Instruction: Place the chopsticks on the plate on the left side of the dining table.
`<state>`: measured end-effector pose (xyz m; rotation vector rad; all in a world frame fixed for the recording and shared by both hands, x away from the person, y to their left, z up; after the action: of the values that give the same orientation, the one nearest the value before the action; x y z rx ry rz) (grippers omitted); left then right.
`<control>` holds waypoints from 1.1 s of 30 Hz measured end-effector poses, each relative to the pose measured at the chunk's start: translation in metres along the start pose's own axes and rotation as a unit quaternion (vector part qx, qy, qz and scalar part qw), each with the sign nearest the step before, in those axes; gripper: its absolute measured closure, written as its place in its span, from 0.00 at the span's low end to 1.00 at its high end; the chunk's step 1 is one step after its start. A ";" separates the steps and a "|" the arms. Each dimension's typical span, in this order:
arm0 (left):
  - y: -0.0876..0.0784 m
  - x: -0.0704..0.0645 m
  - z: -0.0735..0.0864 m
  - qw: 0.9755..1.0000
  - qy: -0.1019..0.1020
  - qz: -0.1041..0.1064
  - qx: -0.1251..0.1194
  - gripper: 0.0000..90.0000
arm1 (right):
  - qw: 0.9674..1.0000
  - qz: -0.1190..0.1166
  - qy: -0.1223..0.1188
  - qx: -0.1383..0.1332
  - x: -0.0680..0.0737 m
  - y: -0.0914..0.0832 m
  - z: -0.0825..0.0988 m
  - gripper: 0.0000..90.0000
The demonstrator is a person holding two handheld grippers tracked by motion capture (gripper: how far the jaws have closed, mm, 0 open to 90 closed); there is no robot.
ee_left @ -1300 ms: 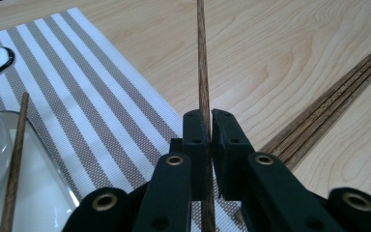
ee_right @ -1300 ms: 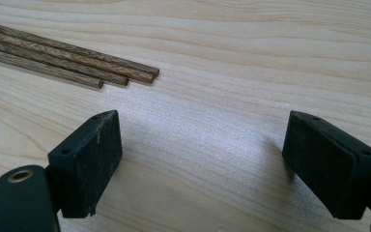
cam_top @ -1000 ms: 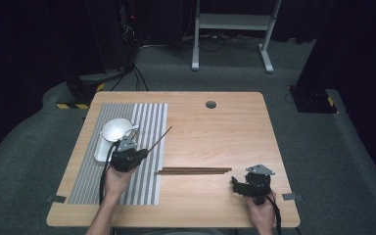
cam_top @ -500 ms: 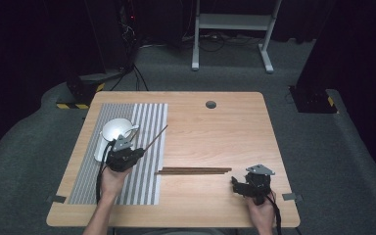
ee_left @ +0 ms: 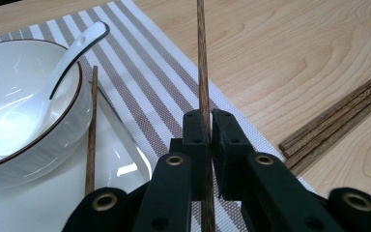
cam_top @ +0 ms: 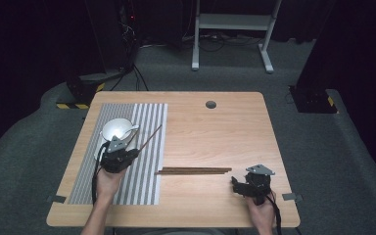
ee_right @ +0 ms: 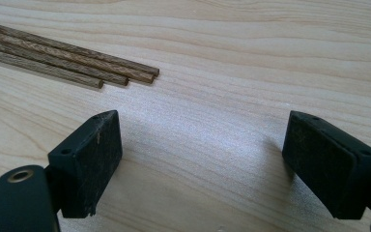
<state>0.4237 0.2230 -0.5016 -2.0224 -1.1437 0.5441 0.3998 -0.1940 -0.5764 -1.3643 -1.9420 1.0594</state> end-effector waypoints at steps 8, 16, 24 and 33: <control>-0.003 0.004 0.003 1.000 -0.004 -0.006 -0.005 0.94 | 1.000 0.000 0.000 0.000 0.000 0.000 0.000 0.15; -0.005 0.008 0.006 1.000 -0.009 -0.010 -0.004 0.94 | 1.000 0.000 0.000 0.000 0.000 0.000 0.000 0.15; -0.006 0.014 0.013 1.000 -0.020 -0.013 -0.003 0.94 | 1.000 0.001 0.000 0.000 0.000 0.000 0.000 0.15; -0.003 0.020 0.017 0.999 -0.028 -0.020 0.007 0.94 | 1.000 0.001 -0.001 -0.001 0.000 0.000 0.000 0.15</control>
<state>0.4207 0.2481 -0.5102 -1.9800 -1.2077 0.5903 0.4000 -0.1938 -0.5764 -1.3670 -1.9429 1.0610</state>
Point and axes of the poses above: each handheld gripper's, and its own axes: y roughly forward along the jaws, z roughly out of its underside, x roughly to its left, the point moved 7 cm from there along y, roughly forward along the jaws, and after that the axes turned 12 degrees about x, right-handed, at the moved point
